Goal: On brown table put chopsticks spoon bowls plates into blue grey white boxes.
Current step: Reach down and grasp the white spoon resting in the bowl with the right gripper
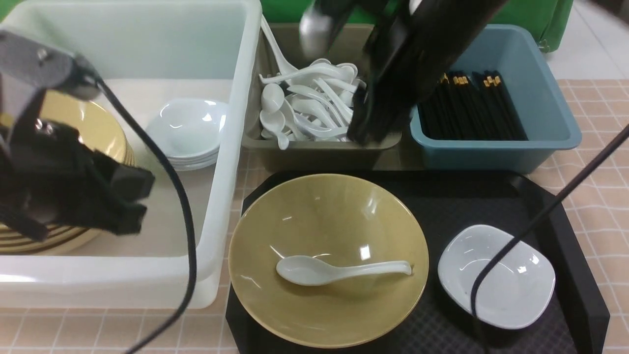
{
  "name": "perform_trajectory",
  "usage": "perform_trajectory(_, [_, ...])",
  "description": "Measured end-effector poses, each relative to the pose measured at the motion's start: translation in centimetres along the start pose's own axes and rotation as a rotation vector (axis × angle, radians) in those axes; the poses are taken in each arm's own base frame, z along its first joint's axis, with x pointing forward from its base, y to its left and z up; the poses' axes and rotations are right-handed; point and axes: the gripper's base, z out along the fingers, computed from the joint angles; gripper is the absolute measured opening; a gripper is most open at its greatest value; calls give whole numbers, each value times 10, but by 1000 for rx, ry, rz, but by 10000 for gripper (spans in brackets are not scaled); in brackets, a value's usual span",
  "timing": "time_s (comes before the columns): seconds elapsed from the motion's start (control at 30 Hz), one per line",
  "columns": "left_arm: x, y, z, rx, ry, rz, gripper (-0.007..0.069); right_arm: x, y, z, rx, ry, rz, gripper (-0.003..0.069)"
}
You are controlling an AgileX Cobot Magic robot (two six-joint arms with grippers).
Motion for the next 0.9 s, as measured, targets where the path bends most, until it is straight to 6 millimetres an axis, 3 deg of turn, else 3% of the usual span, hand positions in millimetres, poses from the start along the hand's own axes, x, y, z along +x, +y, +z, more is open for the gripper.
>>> perform_trajectory(0.1, [1, -2, 2, 24, -12, 2, 4, 6, 17, 20, -51, 65, -27, 375])
perform_trajectory(0.23, [-5, -5, 1, 50, -80, 18, 4, 19, 35, 48, -116, 158, -55, 435])
perform_trajectory(0.47, [-10, -8, 1, 86, -131, 27, 4, 29, 36, 75, -153, 217, -150, 540])
perform_trajectory(0.8, [-10, -8, 1, 85, -132, 36, 4, 36, 32, 126, -212, 291, -249, 536])
perform_trajectory(0.87, [-10, -8, 1, 85, -132, 36, 4, 36, 30, 132, -204, 296, -240, 511])
perform_trajectory(0.9, [-10, -8, 1, 85, -132, 36, 4, 36, 30, 134, -196, 295, -233, 461])
